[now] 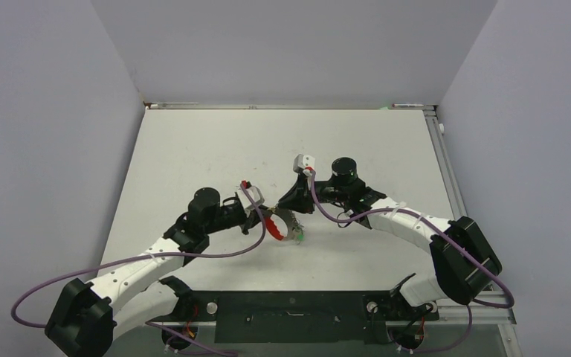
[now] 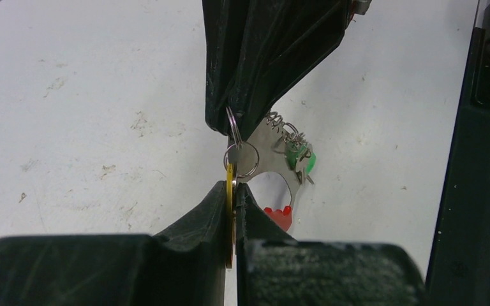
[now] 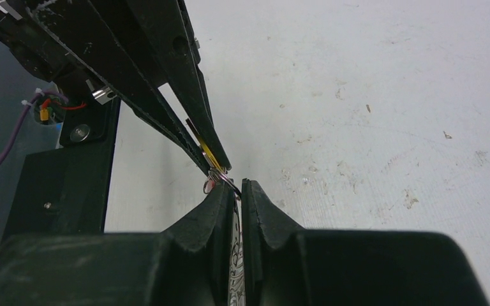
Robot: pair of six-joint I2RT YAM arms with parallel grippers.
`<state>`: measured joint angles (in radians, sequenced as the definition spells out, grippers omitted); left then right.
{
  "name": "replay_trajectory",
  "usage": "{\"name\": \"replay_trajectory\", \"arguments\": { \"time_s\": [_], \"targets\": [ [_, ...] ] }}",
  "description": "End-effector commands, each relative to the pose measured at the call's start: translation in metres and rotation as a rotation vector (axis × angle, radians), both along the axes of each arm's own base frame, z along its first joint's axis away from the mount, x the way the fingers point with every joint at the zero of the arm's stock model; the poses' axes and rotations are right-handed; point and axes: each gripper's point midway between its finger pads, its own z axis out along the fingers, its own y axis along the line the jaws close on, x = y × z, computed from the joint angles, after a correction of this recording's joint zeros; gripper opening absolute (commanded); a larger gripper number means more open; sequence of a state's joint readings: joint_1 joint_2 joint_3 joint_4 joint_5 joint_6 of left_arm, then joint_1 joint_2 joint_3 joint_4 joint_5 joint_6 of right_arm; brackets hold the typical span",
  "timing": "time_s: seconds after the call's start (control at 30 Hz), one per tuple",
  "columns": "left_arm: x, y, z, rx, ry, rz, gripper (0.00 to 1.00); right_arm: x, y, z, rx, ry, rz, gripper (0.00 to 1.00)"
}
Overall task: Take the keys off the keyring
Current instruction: Adjust the key on the keyring.
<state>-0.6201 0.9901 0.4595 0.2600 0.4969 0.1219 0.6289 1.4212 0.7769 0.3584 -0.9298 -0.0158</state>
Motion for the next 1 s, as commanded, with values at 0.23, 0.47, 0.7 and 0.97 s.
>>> {"name": "replay_trajectory", "arguments": {
  "time_s": [0.23,0.47,0.7,0.97],
  "targets": [
    [-0.007,-0.008,0.027,0.034,-0.165,-0.049,0.05,0.016,0.005,0.008,0.025,-0.042,-0.051,0.05],
    [0.006,-0.017,0.028,0.008,-0.048,-0.014,0.00,0.010,0.009,0.012,0.038,-0.063,-0.012,0.05],
    [-0.010,0.004,0.011,0.026,0.003,-0.058,0.00,0.014,0.002,0.015,0.048,-0.080,-0.014,0.05],
    [0.005,0.019,-0.009,0.094,0.057,0.013,0.00,0.004,0.002,0.025,0.103,-0.066,0.051,0.05]
  ]
}}
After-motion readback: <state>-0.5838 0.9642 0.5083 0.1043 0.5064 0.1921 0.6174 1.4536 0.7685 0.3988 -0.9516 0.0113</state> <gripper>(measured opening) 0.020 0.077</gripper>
